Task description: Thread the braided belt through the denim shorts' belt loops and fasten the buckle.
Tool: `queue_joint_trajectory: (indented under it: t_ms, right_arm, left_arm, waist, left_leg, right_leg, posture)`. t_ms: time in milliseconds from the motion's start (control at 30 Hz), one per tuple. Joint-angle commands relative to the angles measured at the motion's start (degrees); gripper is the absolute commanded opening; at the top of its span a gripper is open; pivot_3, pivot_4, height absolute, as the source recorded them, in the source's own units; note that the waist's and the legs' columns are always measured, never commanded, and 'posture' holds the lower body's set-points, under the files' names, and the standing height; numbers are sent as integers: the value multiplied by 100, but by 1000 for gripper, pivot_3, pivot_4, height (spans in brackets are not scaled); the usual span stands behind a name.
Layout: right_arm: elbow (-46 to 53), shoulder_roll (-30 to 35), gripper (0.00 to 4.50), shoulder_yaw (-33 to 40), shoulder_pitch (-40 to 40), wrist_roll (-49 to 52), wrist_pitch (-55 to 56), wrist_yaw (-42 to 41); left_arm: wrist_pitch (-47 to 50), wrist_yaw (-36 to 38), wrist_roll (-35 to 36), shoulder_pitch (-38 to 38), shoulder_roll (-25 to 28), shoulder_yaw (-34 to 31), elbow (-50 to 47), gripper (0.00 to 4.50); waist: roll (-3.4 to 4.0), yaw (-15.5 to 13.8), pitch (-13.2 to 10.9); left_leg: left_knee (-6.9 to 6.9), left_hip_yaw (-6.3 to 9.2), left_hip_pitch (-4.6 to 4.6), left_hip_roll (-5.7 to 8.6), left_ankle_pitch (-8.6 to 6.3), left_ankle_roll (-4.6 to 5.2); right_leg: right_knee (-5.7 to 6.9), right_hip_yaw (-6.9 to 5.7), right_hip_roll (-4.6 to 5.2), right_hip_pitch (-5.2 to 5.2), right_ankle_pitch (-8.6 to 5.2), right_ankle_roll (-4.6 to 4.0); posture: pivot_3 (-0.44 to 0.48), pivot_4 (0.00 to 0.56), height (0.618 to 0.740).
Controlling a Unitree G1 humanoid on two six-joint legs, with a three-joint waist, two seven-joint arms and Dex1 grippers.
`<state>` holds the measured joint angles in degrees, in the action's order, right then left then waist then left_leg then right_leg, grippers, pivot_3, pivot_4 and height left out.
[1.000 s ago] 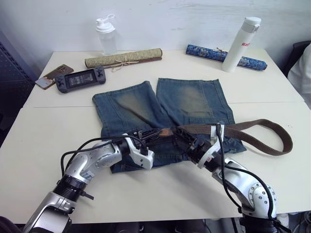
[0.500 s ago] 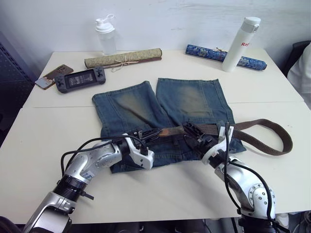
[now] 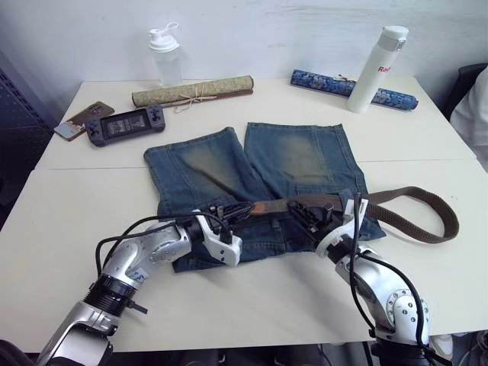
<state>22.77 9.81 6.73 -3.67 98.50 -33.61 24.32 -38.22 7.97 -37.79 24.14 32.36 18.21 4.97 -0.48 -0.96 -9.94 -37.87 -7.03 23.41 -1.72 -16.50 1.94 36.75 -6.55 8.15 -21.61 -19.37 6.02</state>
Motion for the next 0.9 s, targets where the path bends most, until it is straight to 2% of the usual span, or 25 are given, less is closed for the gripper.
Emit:
queue_joint_trajectory:
  t_ms: [33, 100, 133, 167, 233, 300, 433, 600, 900]
  right_arm:
    - [68, -45, 0, 88, -63, 16, 96, -113]
    - [63, -32, 0, 115, -76, 28, 95, -129]
    - [66, -1, 0, 161, -96, 45, 99, -156]
    - [68, 21, 0, 194, -110, 57, 102, -175]
    - [97, 230, 0, 397, -145, 231, 50, -290]
    - [82, 509, 0, 646, -164, 511, -29, -442]
    - [-125, 1197, 0, 1056, -180, 873, -315, -839]
    - [-485, 1808, 0, 1242, -228, 875, -625, -1202]
    - [-697, 1995, 0, 1099, -210, 641, -1001, -1547]
  left_arm:
    - [-45, 218, 636, 24, -35, -157, -125, 2629]
    - [-83, 360, 780, 7, 17, -145, -141, 3543]
    - [47, 591, 1287, -85, -11, -186, -196, 4023]
    - [150, 767, 1668, -153, -37, -222, -237, 4023]
    - [113, 1494, 2867, -451, 204, -109, -493, 4023]
    - [547, 2052, 3858, -801, 347, -198, -883, 4023]
    - [2143, 2764, 5428, -1490, 575, -510, -1566, 4023]
    - [3005, 3086, 5781, -1844, 591, -763, -1927, 4023]
    - [3286, 3135, 5590, -1977, 252, -1045, -2039, 4023]
  waist:
    - [0, 5, 0]
    - [0, 13, 0]
    - [0, 18, 0]
    - [1, 26, 0]
    - [2, 77, -1]
    - [6, 120, -3]
    - [13, 117, -8]
    - [14, 101, -8]
    - [14, 100, -9]
  left_leg:
    - [0, 0, 0, 0, 0, 0]
    - [0, 0, 0, 0, 0, 0]
    - [0, 0, 0, 0, 0, 0]
    - [0, 0, 0, 0, 0, 0]
    - [2, 0, 0, 0, 0, -1]
    - [6, 2, 0, -1, 0, -2]
    - [7, 6, -2, 0, -1, -3]
    - [7, 6, -5, 2, -1, -2]
    - [10, 4, -4, 1, -2, -1]
  right_leg:
    - [0, 0, 0, 0, 0, 0]
    - [0, -1, 0, 0, 0, 0]
    - [0, -1, 0, 0, 0, 0]
    - [-1, -1, -1, 0, 0, 0]
    - [-2, 0, -1, 0, 0, 0]
    - [-9, 0, 0, 0, 0, 0]
    - [-21, -1, 0, 9, 0, 0]
    - [-34, 0, -4, 10, 0, -1]
    - [-43, 1, -6, 9, 0, -1]
  posture:
    - [0, 150, 717]
    - [0, 150, 717]
    - [0, 150, 717]
    - [0, 150, 717]
    - [0, 150, 717]
    - [0, 150, 717]
    - [0, 150, 717]
    - [0, 150, 717]
    - [0, 150, 717]
